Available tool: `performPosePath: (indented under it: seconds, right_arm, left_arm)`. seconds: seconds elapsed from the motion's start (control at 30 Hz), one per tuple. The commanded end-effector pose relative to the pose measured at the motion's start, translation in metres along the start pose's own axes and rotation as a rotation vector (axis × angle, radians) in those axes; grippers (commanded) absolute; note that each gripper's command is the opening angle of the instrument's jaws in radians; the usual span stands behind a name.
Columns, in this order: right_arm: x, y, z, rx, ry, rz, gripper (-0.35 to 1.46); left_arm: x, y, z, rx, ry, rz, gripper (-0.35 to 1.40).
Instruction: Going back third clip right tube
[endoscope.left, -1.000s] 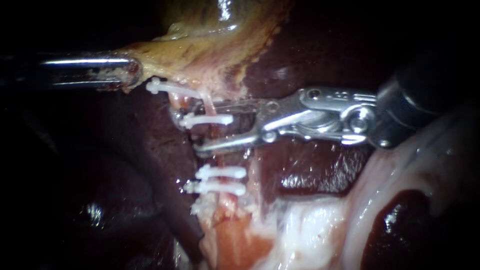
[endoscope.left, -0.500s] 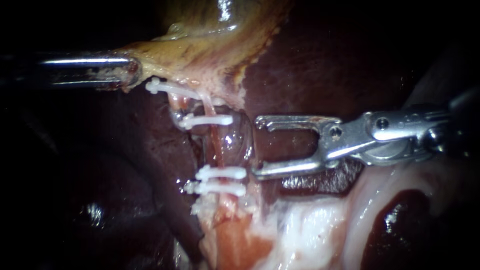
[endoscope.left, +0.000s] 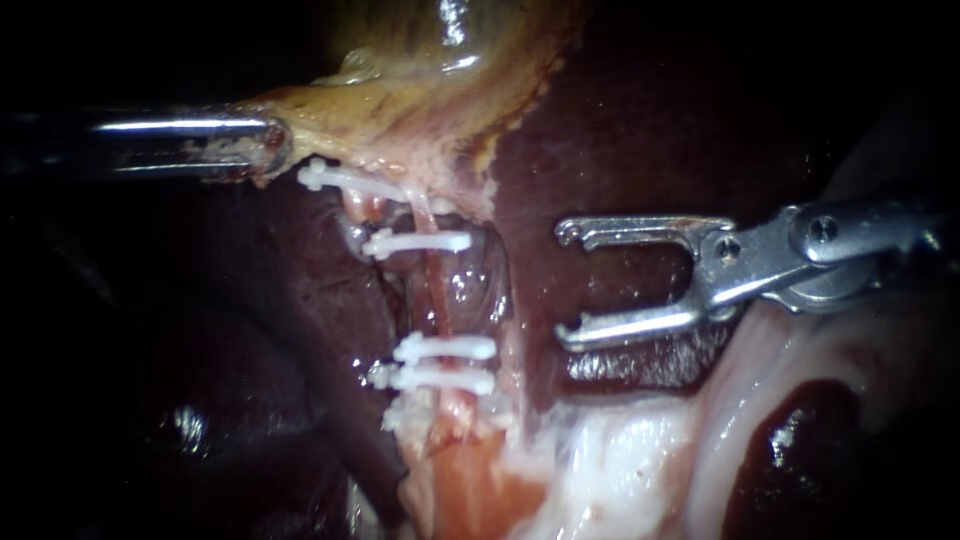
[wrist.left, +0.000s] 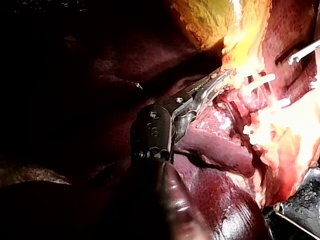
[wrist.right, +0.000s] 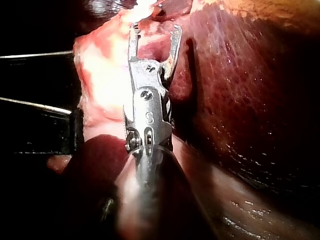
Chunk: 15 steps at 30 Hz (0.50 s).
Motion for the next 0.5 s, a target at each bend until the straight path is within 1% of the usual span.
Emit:
performPosePath:
  seconds: [0.03, 0.23, 0.33, 0.5]
  right_arm:
    - [-0.0001, 0.0, 0.0, 0.001, 0.0, 0.001, 0.5]
    - [-0.0001, -0.0001, 0.0, 0.002, 0.0, 0.0, 0.5]
    - [-0.0002, -0.0002, 0.0001, 0.005, 0.0, -0.001, 0.5]
    - [-0.0002, -0.0002, 0.0001, 0.005, 0.0, -0.001, 0.5]
  left_arm:
    - [-0.0002, -0.0001, 0.0002, 0.001, 0.001, 0.001, -0.35]
    - [-0.0016, -0.0006, 0.0022, -0.011, -0.001, 0.009, -0.35]
    - [-0.0025, -0.0009, 0.0036, -0.016, -0.011, 0.015, -0.35]
    - [-0.0032, -0.001, 0.005, -0.022, -0.015, 0.014, -0.35]
